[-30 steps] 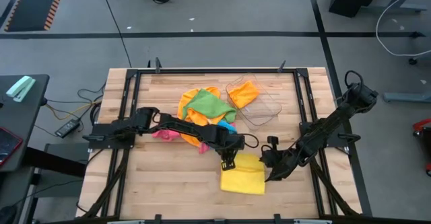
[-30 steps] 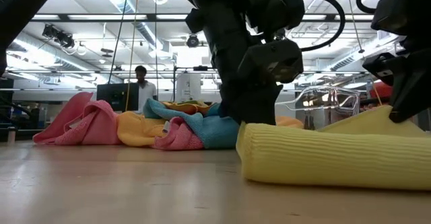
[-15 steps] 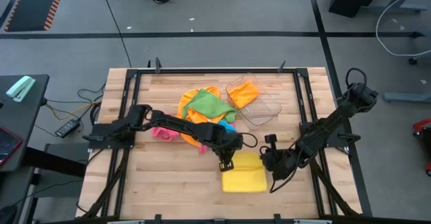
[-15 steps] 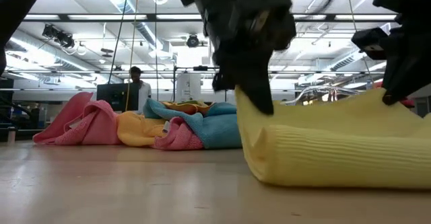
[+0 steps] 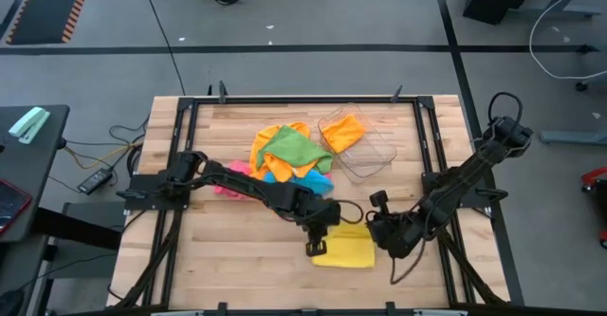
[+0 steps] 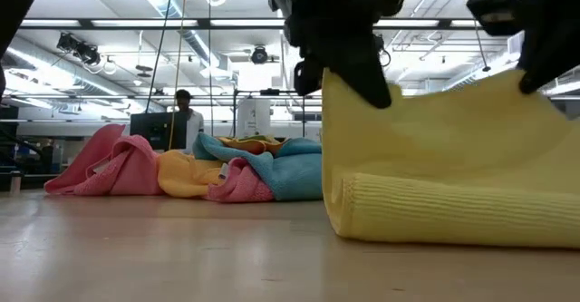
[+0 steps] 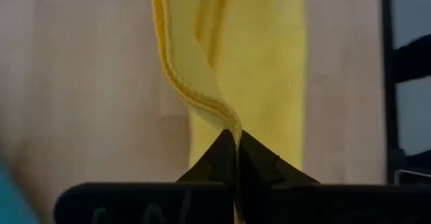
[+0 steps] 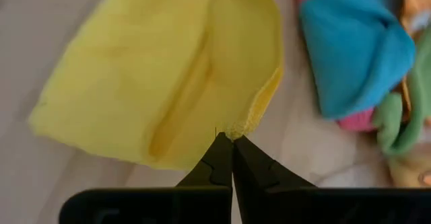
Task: Fold microfiber towels
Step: Fold the yellow towel
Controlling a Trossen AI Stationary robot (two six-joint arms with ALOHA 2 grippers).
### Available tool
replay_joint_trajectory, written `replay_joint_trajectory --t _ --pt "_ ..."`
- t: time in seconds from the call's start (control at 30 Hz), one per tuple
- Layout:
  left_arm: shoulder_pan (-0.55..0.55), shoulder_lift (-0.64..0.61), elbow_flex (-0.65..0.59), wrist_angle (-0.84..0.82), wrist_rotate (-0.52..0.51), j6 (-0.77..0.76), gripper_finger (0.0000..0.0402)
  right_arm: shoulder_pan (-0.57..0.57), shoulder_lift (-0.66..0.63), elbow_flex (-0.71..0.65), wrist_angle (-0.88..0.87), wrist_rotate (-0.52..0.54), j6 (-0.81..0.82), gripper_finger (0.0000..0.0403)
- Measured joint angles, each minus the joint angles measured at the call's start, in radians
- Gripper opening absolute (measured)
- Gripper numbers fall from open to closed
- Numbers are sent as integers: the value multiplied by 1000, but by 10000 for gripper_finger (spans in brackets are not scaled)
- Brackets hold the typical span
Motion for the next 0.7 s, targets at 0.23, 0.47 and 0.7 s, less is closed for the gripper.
replay_joint_trajectory --t 0.23,0.47,0.7 --pt "-59 0 0 60 -60 32 30 78 0 3 1 -42 -46 7" --pt "-83 11 2 111 -85 29 8 114 52 2 91 -85 -44 9" --pt "-109 39 0 116 -88 -32 35 146 153 1 209 -122 -15 10"
